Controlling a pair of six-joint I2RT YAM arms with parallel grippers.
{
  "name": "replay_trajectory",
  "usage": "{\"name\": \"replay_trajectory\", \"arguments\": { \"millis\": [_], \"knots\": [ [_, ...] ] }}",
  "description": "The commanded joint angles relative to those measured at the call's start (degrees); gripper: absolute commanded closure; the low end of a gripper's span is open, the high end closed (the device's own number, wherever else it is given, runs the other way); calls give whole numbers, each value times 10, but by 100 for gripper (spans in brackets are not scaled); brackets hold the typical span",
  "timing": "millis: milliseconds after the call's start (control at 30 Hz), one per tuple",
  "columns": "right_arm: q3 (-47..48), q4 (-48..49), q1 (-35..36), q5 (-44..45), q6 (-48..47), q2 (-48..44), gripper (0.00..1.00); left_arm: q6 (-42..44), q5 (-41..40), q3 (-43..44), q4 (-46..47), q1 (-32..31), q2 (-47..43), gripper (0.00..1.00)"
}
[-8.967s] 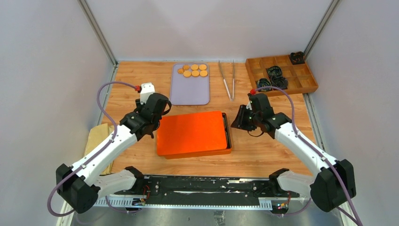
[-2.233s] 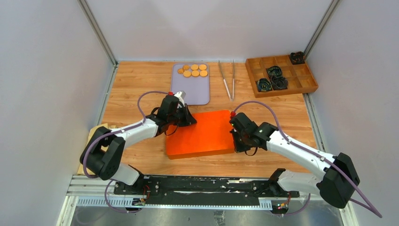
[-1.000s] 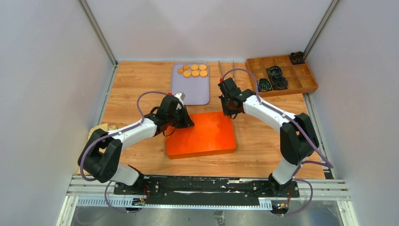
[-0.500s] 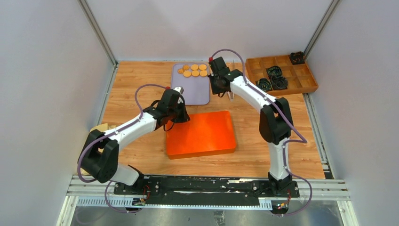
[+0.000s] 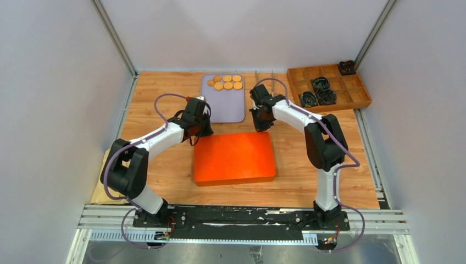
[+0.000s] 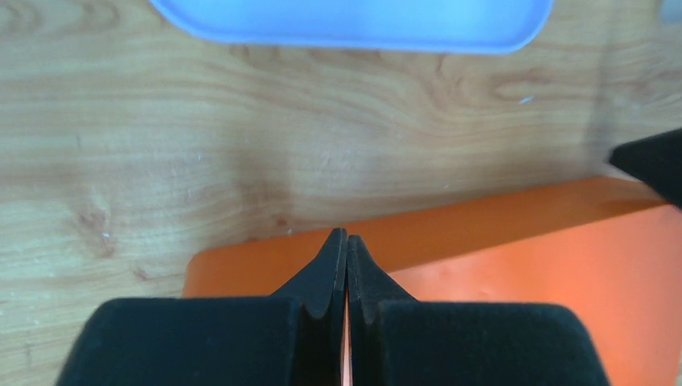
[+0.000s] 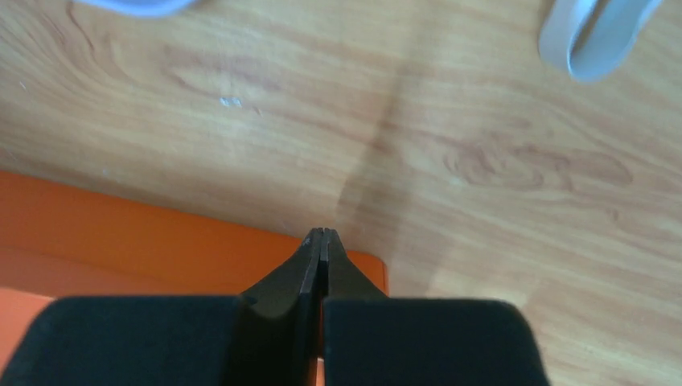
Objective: Pack the cookies
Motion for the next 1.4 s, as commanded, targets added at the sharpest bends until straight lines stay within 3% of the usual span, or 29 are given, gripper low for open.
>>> {"name": "replay_trajectory", "arguments": {
  "millis": [0,167,300,567,833,1067,1367],
  "knots": [
    [-72,4,4,-17,15,-65,100,-2,31,-43,3,-2,13,100],
    [-123,10,11,-9,25,-107,100,-8,34,-87,23,-2,2,100],
    [-113,10,12,6,15,-109,100,-8,34,-90,28,-2,6,100],
    [30,-6,12,3,-6,-54,100,-5,-12,-36,-3,-2,-2,100],
    [190,-6,12,-55,-4,88,100,-8,-58,51,-48,-1,5,100],
    [285,3,17,-101,20,184,100,-8,-39,22,-55,-1,-57,100],
    [204,6,14,-51,17,151,100,-3,-30,-22,-69,-1,-129,100]
  ]
}}
